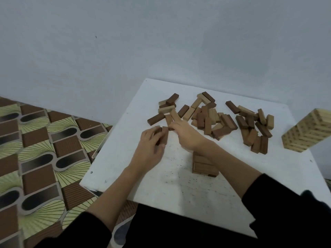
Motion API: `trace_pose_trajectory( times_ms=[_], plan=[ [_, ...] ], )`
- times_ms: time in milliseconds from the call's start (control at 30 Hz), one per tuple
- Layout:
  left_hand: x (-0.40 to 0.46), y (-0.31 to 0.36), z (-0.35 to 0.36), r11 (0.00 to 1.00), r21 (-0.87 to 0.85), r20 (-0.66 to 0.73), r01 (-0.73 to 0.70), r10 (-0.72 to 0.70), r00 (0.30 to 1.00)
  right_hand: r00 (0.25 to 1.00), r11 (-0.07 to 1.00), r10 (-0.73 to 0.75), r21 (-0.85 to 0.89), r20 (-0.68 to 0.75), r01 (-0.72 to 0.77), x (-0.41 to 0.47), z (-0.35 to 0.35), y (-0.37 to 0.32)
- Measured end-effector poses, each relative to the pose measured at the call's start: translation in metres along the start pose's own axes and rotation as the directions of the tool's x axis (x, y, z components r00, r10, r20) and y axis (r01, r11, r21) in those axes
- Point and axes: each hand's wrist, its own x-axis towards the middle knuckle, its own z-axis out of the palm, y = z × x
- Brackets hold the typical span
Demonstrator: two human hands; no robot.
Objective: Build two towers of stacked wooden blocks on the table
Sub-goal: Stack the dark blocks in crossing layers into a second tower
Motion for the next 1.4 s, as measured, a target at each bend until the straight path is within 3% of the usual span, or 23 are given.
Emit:
trace_pose_trajectory(
  times_ms=[133,300,433,567,1400],
  plan=[
    [-0.001,-0.006,0.004,1.0,-0.025,0.02,-0.003,0.003,1.0,0.997,0.999,0.052,-0.019,0.065,-0.051,-0.006,-0.009,0.0],
    [0.001,-0.009,-0.004,0.981,-0.18,0.081,0.074,-0.06,0.995,0.986,0.933,0.161,0.32,0.032,-0.163,-0.014,-0.012,-0.007],
    [0.016,-0.012,-0.016,0.955,-0.15,0.252,0.254,-0.211,0.944,0.976,0.952,0.124,0.257,0.181,-0.169,-0.01,-0.014,-0.009],
    [0.03,-0.012,-0.02,0.95,-0.178,0.388,0.256,-0.172,0.906,0.976,0.96,0.099,0.238,0.195,-0.145,-0.004,-0.008,-0.009],
    [0.038,0.012,-0.032,0.936,-0.235,0.387,0.261,-0.156,0.909,0.99,0.925,0.029,0.372,0.136,-0.078,-0.009,-0.012,-0.011]
  ],
)
